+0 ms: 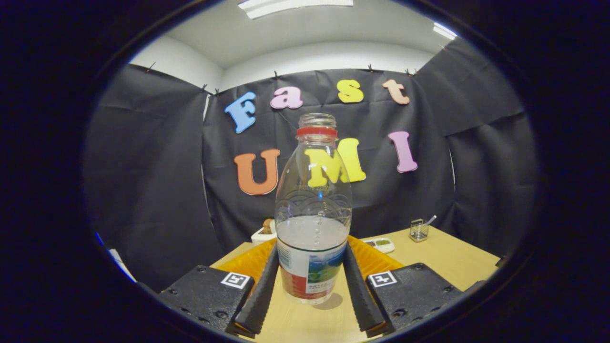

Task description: Take the bottle from table, then pour the juice into the cup, finally place the bottle on the coaster

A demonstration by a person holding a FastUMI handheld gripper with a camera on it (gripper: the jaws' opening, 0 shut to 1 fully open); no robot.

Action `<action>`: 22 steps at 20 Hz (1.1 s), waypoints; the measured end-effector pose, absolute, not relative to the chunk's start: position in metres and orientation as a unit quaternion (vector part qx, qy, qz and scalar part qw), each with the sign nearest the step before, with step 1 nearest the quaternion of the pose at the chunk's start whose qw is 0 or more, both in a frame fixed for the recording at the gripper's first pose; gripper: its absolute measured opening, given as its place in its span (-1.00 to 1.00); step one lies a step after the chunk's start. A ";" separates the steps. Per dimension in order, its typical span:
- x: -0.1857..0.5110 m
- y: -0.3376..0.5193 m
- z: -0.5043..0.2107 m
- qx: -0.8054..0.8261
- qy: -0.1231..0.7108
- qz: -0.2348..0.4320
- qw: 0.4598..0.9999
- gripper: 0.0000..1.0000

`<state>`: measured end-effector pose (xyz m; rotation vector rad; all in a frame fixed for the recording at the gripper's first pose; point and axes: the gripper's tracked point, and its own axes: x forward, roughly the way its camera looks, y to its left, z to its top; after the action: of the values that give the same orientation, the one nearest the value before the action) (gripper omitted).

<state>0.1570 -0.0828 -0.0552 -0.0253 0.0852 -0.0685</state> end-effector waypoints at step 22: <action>0.238 -0.118 -0.181 -0.062 0.097 -0.090 0.989 0.52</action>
<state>0.2375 -0.1180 -0.1808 -0.1249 0.1943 -0.1804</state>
